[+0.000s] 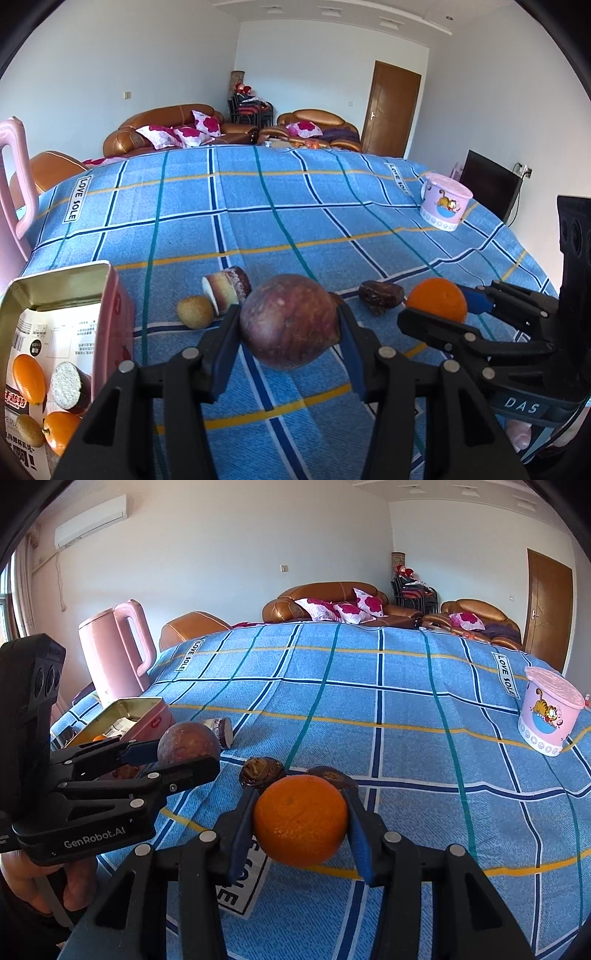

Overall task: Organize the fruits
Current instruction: 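Grasp the orange with the right gripper while the left gripper lifts the purple-brown fruit, then carry the purple-brown fruit with the left gripper while the right carries the orange toward the tin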

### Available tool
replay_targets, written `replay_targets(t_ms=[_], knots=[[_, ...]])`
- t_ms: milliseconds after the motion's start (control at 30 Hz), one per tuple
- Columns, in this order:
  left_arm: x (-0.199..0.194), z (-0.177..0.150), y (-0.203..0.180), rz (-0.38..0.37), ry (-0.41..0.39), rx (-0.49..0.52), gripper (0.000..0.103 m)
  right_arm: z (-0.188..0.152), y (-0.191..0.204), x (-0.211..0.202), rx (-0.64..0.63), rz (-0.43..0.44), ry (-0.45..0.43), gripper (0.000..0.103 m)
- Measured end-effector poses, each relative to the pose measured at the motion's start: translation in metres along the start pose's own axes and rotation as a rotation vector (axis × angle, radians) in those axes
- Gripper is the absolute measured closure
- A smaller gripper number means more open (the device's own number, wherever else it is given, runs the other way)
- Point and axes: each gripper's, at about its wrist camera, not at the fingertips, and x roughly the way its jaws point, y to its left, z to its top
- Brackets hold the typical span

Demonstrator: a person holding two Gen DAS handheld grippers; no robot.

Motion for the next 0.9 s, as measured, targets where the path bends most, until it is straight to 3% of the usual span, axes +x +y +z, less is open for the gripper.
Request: replay_targets(t_ms=[900], knots=[[-0.035, -0.004, -0.006, 0.053, -0.186, 0.034, 0.051, -0.004, 0.008, -0.029, -0.046, 0.004, -0.157, 0.055]])
